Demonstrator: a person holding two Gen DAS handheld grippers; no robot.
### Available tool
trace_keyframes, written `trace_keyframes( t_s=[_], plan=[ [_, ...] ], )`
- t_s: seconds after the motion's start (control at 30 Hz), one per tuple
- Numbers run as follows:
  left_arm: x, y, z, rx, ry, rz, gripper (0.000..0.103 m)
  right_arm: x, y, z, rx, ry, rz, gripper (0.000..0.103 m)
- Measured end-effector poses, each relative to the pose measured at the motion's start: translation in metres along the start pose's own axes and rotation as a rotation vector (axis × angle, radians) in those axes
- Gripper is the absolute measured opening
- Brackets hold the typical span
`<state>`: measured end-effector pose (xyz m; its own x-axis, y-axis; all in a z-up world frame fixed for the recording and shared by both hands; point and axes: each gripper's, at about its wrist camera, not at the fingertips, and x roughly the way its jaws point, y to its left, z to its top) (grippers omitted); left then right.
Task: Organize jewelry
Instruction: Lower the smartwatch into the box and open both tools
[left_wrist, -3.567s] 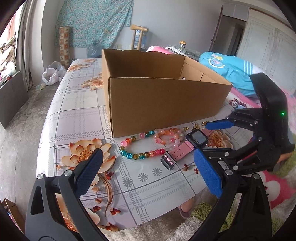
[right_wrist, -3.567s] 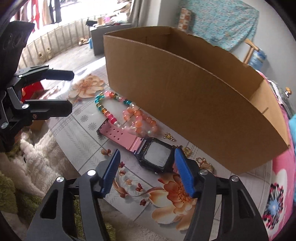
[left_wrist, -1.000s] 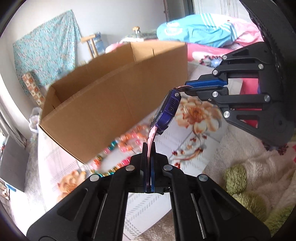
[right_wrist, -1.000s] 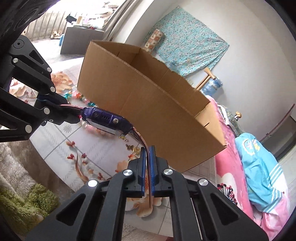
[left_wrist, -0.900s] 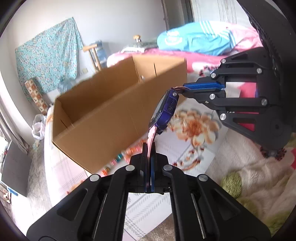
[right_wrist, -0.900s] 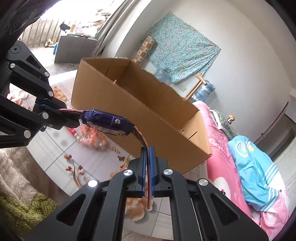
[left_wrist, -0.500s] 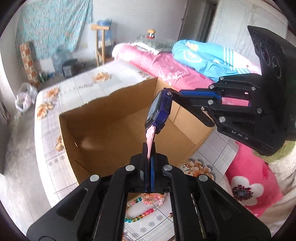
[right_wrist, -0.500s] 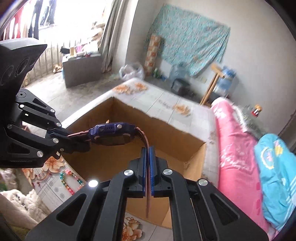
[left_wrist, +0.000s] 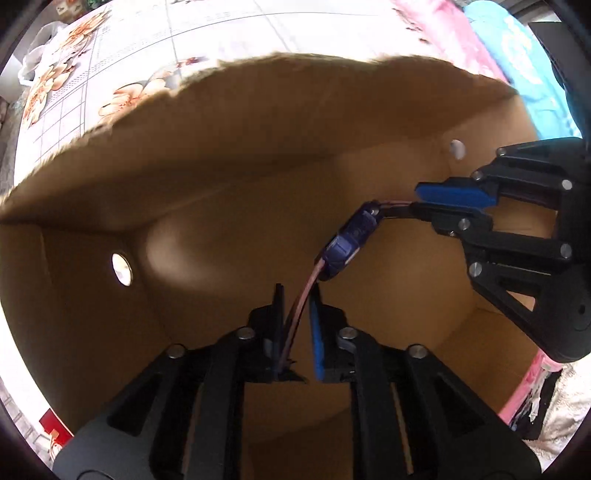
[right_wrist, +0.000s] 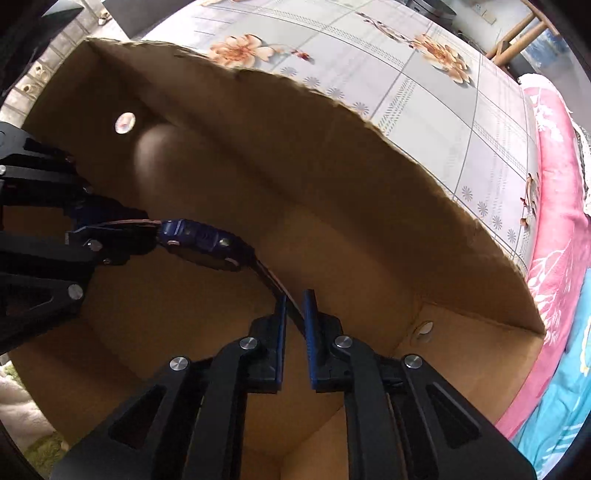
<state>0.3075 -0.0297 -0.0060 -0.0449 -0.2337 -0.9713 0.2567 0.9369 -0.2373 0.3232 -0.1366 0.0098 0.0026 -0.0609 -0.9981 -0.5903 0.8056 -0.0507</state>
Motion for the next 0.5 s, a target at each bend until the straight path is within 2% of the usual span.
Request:
trace_keyframes(
  t_s=[0.03,0.07,0.1,0.13,0.2,0.37,0.47,0.5],
  plan=[
    [0.002,0.001,0.001,-0.008,0.007,0.022,0.026,0.003,-0.002,0.001,-0.003,0.005,0.006,0.014],
    [0.003,0.003,0.002,-0.019,0.015,0.036,0.033,0.005,-0.005,0.002,-0.003,0.005,-0.013,0.025],
    [0.002,0.003,0.002,-0.019,0.016,0.031,0.034,0.005,-0.007,0.003,0.003,0.002,-0.035,0.033],
    [0.001,0.002,0.001,-0.015,0.01,0.031,0.036,0.004,-0.009,0.003,0.008,-0.015,-0.037,0.035],
    [-0.006,-0.001,-0.001,-0.008,-0.029,0.052,0.054,0.0,-0.012,0.001,0.016,-0.053,-0.037,0.035],
    [-0.018,-0.012,-0.009,0.022,-0.092,0.111,0.062,-0.014,-0.024,-0.004,0.076,-0.156,-0.027,0.035],
    [-0.025,-0.02,-0.016,0.03,-0.127,0.137,0.063,-0.029,-0.024,-0.019,0.121,-0.239,-0.014,0.035],
    [-0.03,-0.02,-0.018,0.033,-0.144,0.14,0.064,-0.037,-0.022,-0.025,0.141,-0.28,-0.025,0.039]
  ],
)
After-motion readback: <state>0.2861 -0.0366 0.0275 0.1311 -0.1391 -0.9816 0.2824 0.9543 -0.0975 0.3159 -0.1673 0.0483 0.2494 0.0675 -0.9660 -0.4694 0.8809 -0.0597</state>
